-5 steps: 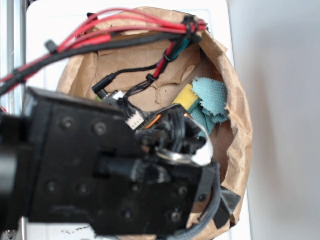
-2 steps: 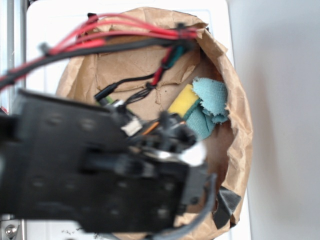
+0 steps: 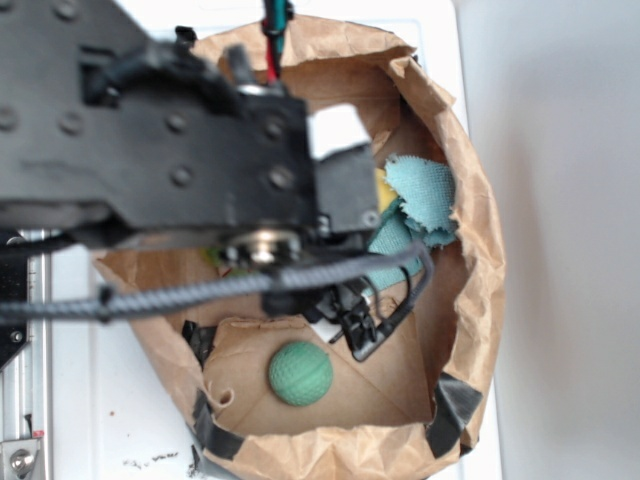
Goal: Grab the green ball.
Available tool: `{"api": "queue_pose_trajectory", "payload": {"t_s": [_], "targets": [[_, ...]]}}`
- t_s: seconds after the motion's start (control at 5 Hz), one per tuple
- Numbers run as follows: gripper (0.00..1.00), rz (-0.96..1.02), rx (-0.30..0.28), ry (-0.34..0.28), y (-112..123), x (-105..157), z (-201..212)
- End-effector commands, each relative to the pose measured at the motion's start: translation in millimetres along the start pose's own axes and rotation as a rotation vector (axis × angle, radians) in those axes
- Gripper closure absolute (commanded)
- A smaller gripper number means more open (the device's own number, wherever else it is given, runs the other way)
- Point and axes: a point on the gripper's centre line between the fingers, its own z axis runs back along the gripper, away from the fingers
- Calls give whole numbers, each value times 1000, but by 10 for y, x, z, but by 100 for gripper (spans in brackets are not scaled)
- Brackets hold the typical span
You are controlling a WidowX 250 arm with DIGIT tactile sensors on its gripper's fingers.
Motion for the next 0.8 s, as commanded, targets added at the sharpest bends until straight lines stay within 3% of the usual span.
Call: {"api": "queue_pose_trajectory", "payload": {"t_s": [0.0, 0.4, 0.6], "targets": [[0, 14, -127, 64, 39, 191, 238], [0, 23, -163, 59, -57, 113, 158], [0, 42, -184, 70, -162, -57, 18]]}}
